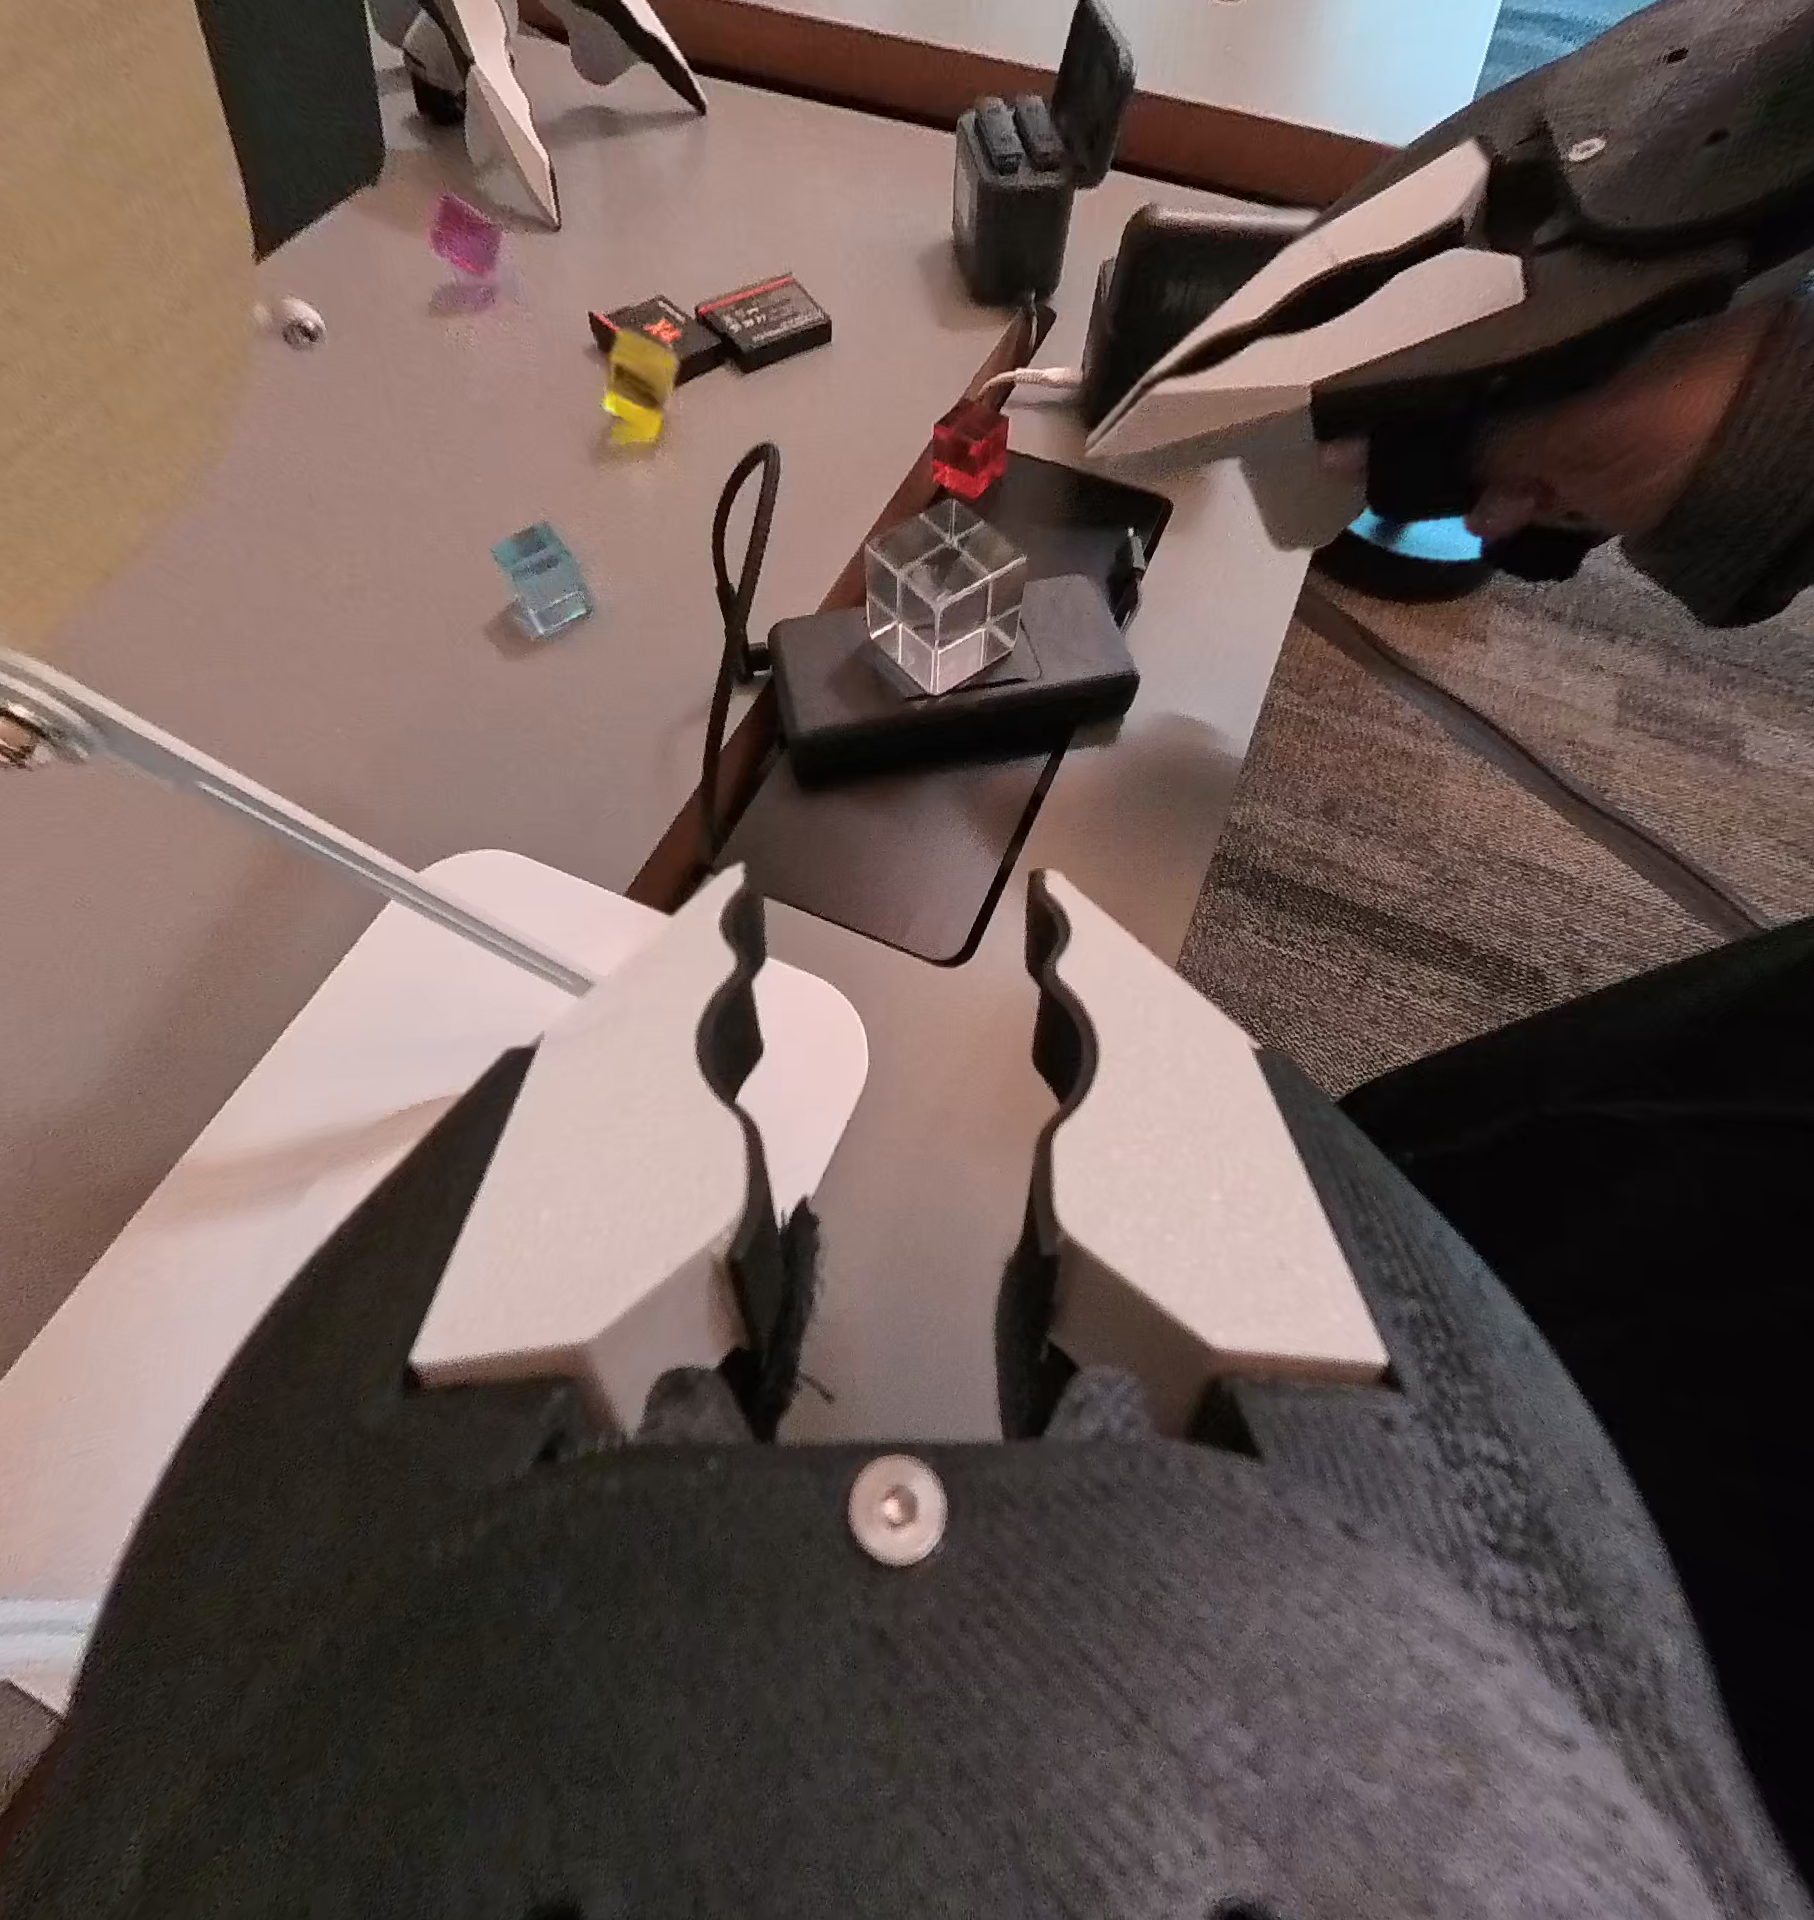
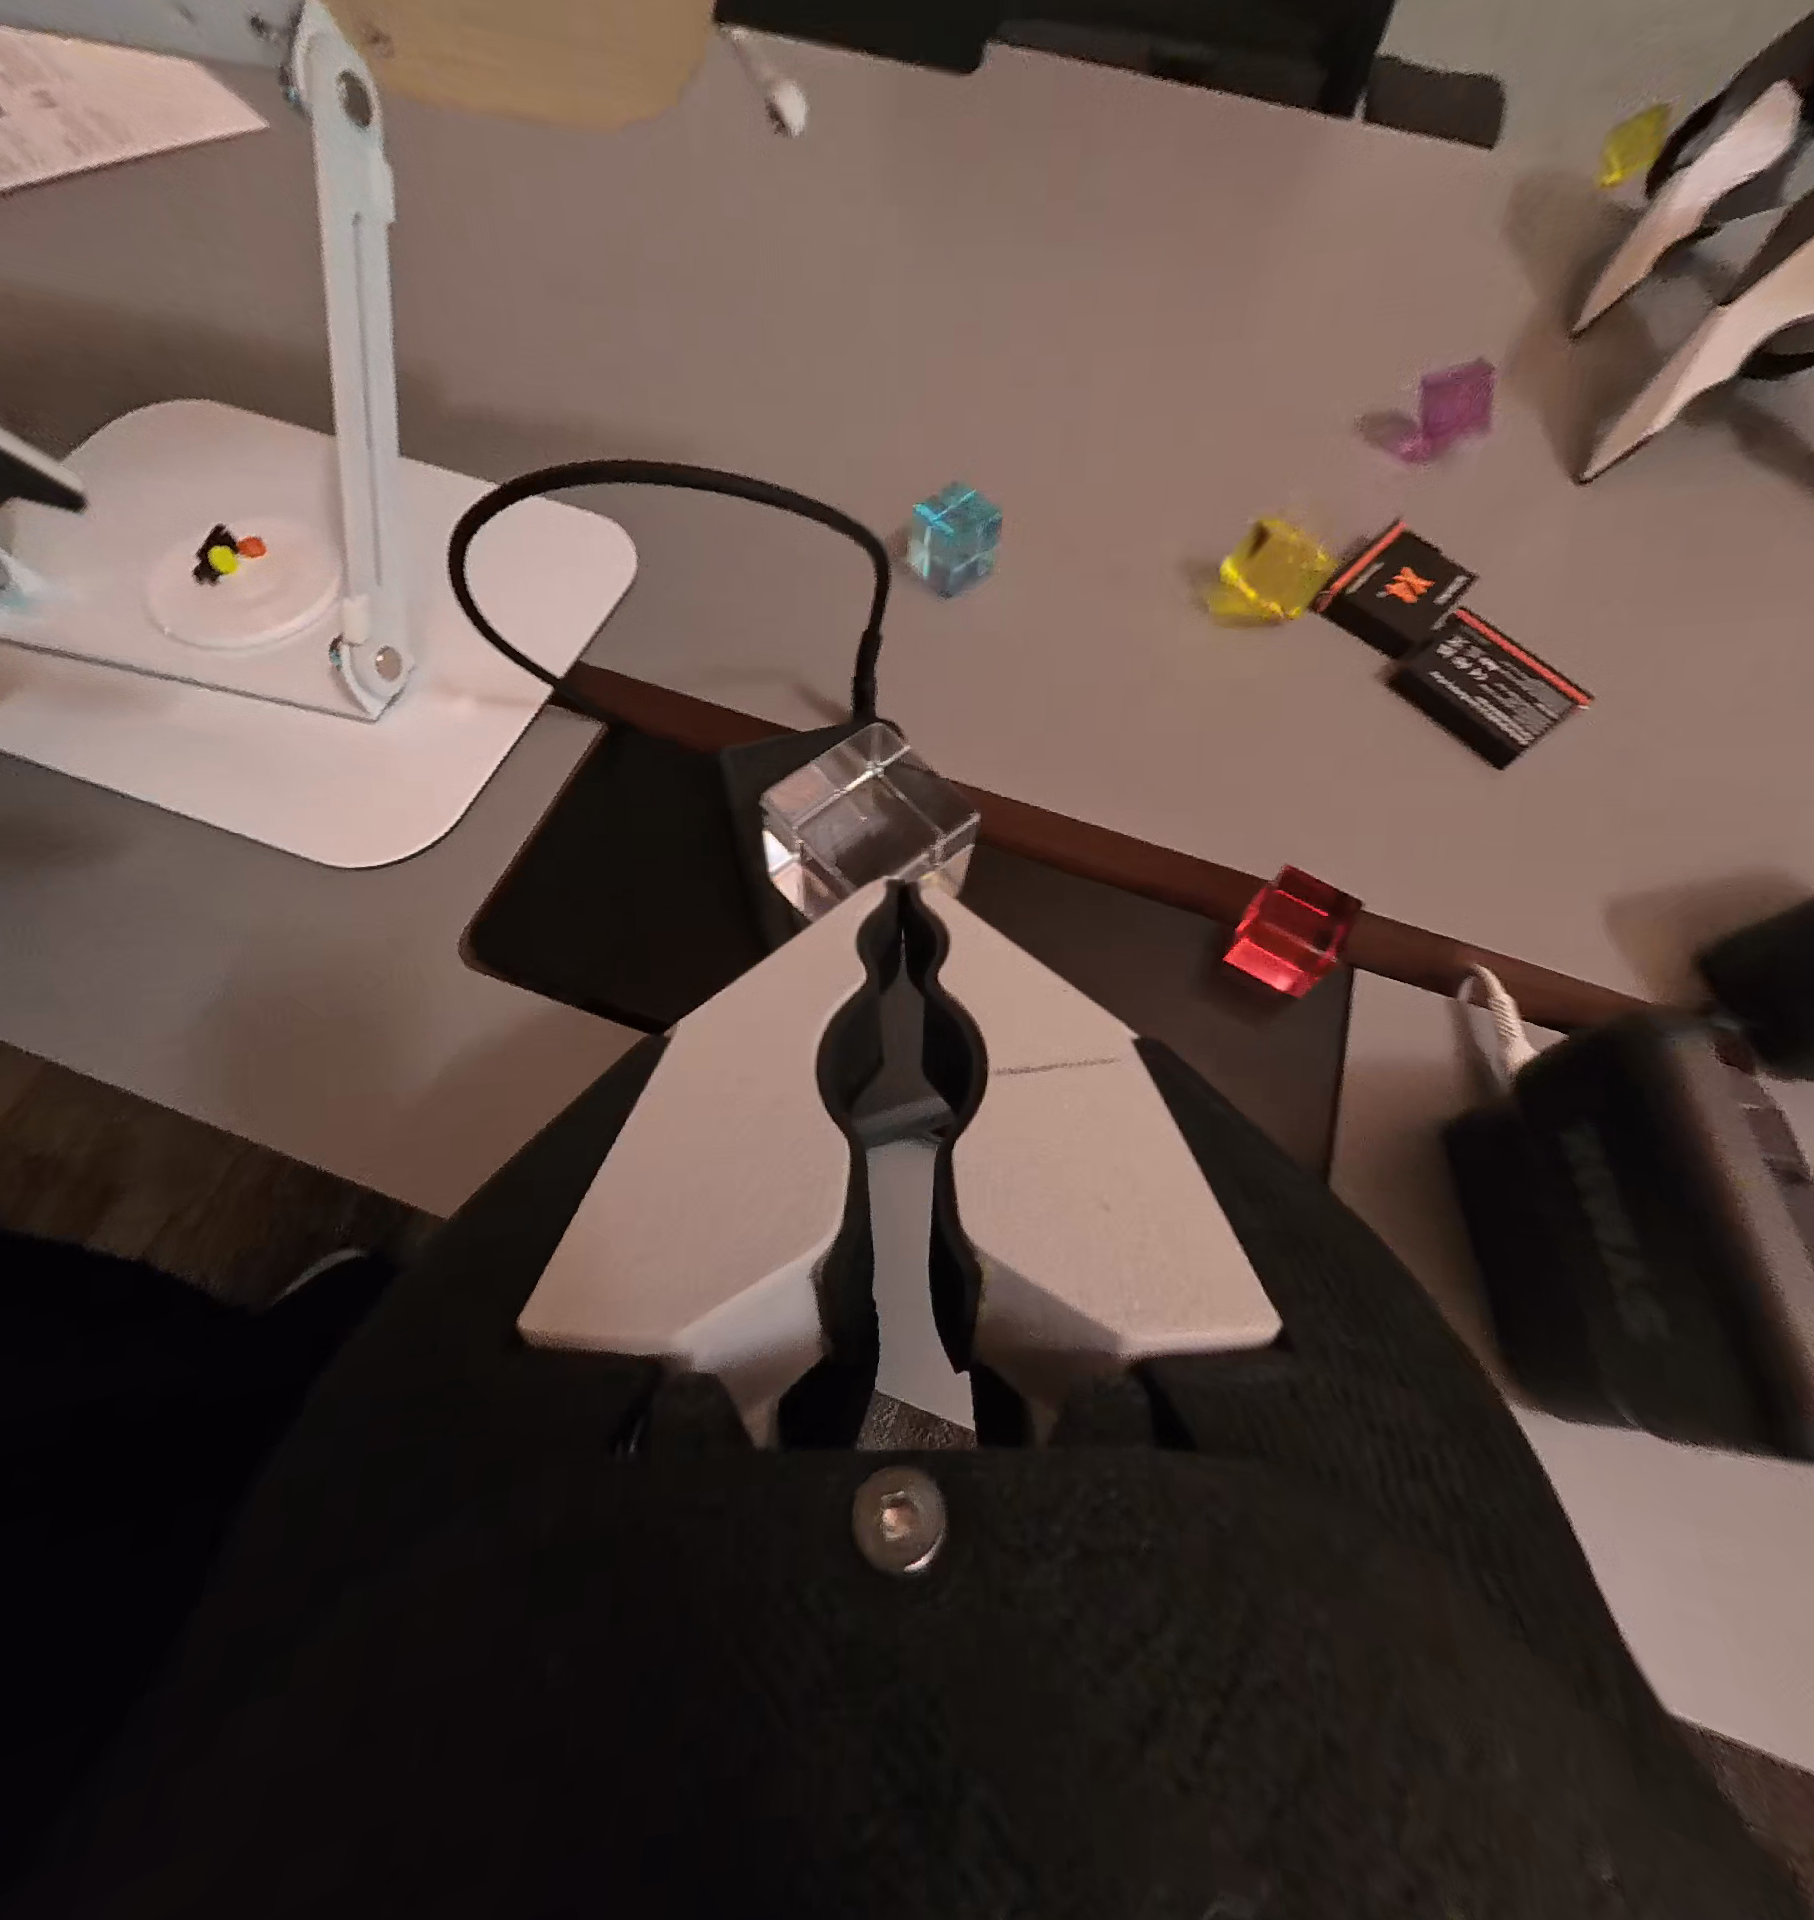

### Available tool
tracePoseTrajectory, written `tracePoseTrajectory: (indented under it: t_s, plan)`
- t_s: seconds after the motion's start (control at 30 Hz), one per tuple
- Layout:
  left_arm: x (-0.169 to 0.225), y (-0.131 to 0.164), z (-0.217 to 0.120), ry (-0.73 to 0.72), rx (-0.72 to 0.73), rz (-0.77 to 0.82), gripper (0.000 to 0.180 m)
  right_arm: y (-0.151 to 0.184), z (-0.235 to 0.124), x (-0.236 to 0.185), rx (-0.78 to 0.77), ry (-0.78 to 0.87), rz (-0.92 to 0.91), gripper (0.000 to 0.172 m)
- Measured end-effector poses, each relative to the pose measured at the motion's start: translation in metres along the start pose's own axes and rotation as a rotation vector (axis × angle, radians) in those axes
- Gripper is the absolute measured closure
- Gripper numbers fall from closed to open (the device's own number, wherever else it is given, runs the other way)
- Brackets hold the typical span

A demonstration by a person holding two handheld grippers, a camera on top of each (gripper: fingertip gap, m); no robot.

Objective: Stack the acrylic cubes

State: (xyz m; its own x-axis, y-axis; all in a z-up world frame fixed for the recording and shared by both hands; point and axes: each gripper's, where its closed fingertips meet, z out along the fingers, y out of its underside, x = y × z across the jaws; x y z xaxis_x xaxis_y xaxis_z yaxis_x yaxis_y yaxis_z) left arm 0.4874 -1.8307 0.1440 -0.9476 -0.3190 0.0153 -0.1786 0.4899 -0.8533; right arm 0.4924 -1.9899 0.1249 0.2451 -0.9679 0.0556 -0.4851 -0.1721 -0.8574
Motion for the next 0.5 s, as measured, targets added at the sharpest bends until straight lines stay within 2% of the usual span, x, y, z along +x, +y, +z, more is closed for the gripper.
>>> tracePoseTrajectory:
  t_s: [0.23,0.37,0.5]
  plan:
    - [0.000,-0.011,0.000,0.005,0.029,0.024,0.131,-0.006,-0.013,0.030,0.024,0.082,0.037,0.172]
    - [-0.002,-0.012,-0.005,-0.010,0.041,0.025,0.131,0.003,-0.017,0.053,-0.028,0.118,0.126,0.172]
    - [-0.006,-0.009,-0.011,-0.024,0.048,-0.002,0.130,0.017,-0.009,0.069,-0.104,0.122,0.197,0.151]
